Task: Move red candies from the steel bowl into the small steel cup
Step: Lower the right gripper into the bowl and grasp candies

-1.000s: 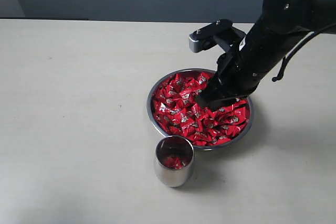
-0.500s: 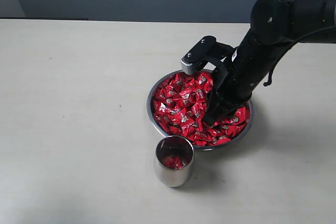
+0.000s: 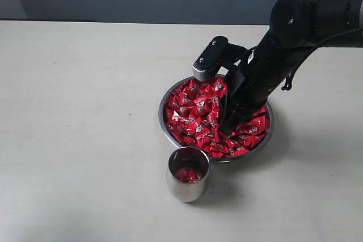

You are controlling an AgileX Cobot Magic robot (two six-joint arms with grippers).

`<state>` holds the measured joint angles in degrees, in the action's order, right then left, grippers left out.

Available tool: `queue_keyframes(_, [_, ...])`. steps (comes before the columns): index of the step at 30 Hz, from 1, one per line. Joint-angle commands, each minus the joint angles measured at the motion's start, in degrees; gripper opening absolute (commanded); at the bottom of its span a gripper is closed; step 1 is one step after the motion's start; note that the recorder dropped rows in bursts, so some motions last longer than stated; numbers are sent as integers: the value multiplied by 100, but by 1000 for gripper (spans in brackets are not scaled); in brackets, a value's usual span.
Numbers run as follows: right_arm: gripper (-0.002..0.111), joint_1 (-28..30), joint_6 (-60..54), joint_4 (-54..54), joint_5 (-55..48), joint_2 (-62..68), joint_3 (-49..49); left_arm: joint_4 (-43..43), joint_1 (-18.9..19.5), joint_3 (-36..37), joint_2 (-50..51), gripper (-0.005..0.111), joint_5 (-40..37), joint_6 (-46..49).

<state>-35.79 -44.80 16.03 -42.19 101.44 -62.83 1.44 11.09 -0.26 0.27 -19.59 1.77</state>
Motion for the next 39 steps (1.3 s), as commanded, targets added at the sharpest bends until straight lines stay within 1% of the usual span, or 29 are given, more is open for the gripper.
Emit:
queue_keyframes(1, [35, 37, -83, 48, -99, 117, -31, 11, -38, 26, -27, 0, 45, -8])
queue_keyframes(8, [35, 37, -260, 48, -88, 119, -31, 11, -38, 26, -27, 0, 45, -8])
queue_keyframes(13, [35, 37, -457, 0, -325, 119, -31, 11, -38, 26, -27, 0, 45, -8])
queue_keyframes(19, [35, 37, -472, -553, -425, 119, -31, 11, -38, 26, -27, 0, 45, -8])
queue_keyframes(23, [35, 37, -472, -711, -204, 119, -31, 11, -38, 26, -27, 0, 45, -8])
queue_keyframes(28, [35, 37, -472, -554, 47, 119, -31, 11, -38, 26, -27, 0, 45, -8])
queue_keyframes(31, [35, 37, -872, -105, 62, 119, -31, 11, -38, 26, -27, 0, 45, -8])
queue_keyframes(39, [35, 37, -985, 95, 55, 484, -31, 11, -38, 26, -27, 0, 45, -8])
